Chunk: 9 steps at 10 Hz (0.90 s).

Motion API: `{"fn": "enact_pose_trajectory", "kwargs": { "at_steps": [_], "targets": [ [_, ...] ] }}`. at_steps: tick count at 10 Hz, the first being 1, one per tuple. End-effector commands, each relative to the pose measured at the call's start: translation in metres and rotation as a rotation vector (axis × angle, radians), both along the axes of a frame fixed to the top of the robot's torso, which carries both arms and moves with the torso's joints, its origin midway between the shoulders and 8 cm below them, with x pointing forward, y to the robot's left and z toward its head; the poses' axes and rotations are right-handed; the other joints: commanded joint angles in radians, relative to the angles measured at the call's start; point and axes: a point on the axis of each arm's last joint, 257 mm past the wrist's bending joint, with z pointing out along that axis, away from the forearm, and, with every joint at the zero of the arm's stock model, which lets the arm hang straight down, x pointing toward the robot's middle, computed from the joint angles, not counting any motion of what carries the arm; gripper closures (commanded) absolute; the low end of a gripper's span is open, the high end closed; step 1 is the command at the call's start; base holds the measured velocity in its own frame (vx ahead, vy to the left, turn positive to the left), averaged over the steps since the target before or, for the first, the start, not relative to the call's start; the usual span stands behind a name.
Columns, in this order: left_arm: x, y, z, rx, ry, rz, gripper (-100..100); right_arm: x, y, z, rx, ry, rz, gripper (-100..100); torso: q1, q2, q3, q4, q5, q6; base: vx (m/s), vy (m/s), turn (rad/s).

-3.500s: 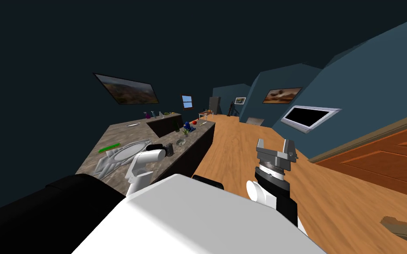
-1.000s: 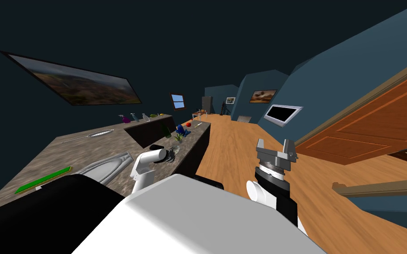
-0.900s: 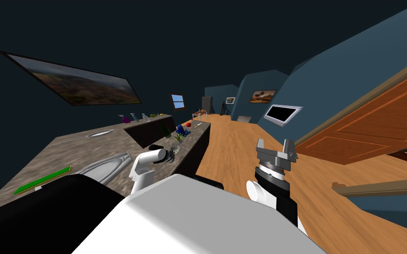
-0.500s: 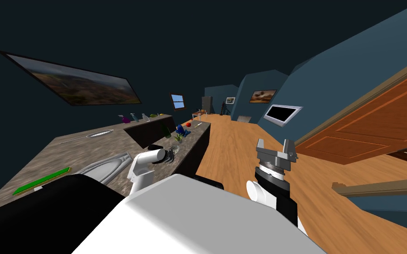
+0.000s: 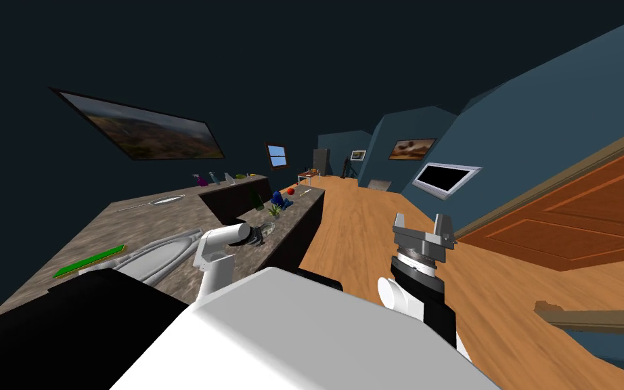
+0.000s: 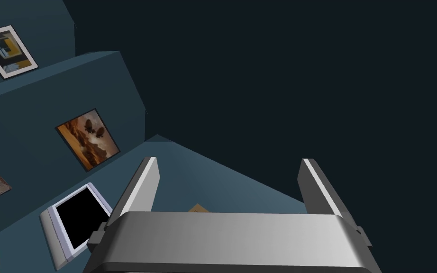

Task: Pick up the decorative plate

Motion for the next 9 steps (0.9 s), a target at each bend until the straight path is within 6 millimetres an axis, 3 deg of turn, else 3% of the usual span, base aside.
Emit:
{"fn": "enact_pose_trajectory", "kwargs": {
  "at_steps": [1, 9],
  "targets": [
    [-0.006, 0.01, 0.003, -0.012, 0.013, 0.052, -100, 0.0, 0.0, 0.0, 0.0, 0.0, 0.0, 0, 0.0, 0.0, 0.0, 0.0, 0.0, 0.0, 0.085, -0.096, 0.07],
    [-0.07, 0.058, 0.006, -0.034, 0.04, 0.361, -100, 0.0, 0.0, 0.0, 0.0, 0.0, 0.0, 0, 0.003, -0.004, -0.002, -0.001, 0.001, 0.0, 0.117, -0.067, 0.015]
  ]
}}
